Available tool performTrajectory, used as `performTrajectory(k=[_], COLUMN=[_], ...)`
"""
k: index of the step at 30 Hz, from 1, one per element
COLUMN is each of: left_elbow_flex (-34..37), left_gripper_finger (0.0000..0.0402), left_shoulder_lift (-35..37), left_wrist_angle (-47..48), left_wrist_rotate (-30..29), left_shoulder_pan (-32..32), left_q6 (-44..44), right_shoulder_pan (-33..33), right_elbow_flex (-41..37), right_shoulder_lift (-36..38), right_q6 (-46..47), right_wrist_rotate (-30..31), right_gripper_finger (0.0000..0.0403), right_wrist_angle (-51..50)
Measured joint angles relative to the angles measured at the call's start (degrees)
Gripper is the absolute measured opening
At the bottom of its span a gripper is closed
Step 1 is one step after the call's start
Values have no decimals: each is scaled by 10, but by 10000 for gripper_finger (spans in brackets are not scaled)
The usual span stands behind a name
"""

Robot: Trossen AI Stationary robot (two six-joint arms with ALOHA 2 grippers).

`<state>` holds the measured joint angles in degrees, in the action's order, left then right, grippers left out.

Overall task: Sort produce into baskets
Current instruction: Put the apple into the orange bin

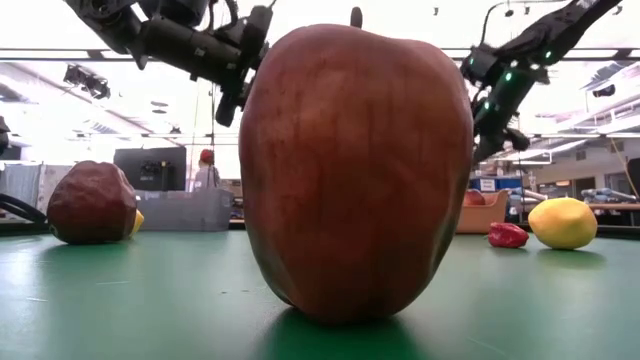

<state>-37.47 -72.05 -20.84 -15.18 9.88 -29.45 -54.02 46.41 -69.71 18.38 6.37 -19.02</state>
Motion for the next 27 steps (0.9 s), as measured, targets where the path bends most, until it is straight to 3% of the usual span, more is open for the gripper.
performTrajectory(k=[7, 16, 19, 22, 27], left_elbow_flex=[0, 0, 0, 0, 0], left_gripper_finger=[148, 148, 148, 148, 148], left_shoulder_lift=[0, 0, 0, 0, -1], left_wrist_angle=[52, 58, 76, 129, 181], left_wrist_rotate=[-9, 47, 59, 33, 3], left_shoulder_pan=[41, 53, 51, 51, 73], left_q6=[-23, -28, -27, -6, 58], right_shoulder_pan=[71, 172, 188, 196, 202], right_elbow_flex=[0, 13, 55, 115, 249], right_shoulder_lift=[22, -89, -147, -206, -298], right_q6=[53, 112, 131, 131, 75], right_wrist_rotate=[-71, -121, -136, -167, -211], right_gripper_finger=[163, 162, 162, 162, 165], right_wrist_angle=[98, 255, 254, 244, 137])
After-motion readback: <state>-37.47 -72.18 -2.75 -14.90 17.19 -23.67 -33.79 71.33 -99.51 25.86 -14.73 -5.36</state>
